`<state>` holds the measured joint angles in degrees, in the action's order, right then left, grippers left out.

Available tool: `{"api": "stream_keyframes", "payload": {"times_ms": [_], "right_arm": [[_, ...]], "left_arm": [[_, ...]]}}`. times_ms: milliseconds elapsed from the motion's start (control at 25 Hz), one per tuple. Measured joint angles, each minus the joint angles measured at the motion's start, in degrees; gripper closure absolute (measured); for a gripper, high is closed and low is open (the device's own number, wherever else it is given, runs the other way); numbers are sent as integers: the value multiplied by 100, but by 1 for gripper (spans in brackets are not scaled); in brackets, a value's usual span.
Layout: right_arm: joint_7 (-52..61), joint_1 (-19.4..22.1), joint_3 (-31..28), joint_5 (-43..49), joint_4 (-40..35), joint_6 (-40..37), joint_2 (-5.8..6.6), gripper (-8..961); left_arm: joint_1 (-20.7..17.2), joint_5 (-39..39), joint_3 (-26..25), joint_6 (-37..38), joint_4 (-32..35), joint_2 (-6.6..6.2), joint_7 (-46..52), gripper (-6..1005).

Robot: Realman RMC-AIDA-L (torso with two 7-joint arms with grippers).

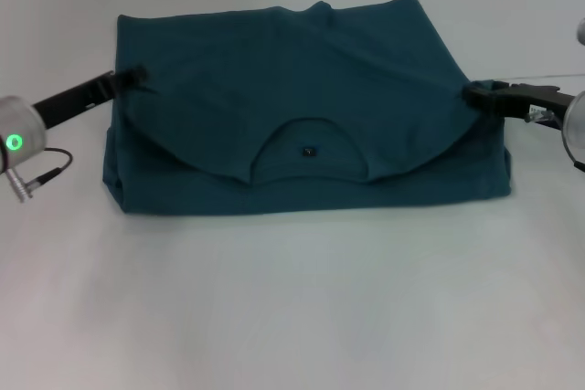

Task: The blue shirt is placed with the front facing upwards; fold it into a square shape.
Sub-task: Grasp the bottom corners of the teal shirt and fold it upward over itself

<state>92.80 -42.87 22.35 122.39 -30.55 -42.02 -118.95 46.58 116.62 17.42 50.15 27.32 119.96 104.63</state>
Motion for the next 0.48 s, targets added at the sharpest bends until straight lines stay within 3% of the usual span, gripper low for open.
{"api": "stream_keyframes", "payload": {"times_ms": [80,160,280,480], "right_arm": [[0,66,2,-76,-109,-107,-28,384],[6,185,5,-190,-193,-330,-20,372],[2,345,6,-274,-213,-527,13,354],[-33,649,9,-325,-354,-938,32,323]], "left_arm": [[-74,-81,4,138,106,19,4,707],[-197,-203,8,374,271,45,4,632],[-444,-460,10,834,513,63,5,390],[-760,-647,13,1281,747,69,1,211]]}}
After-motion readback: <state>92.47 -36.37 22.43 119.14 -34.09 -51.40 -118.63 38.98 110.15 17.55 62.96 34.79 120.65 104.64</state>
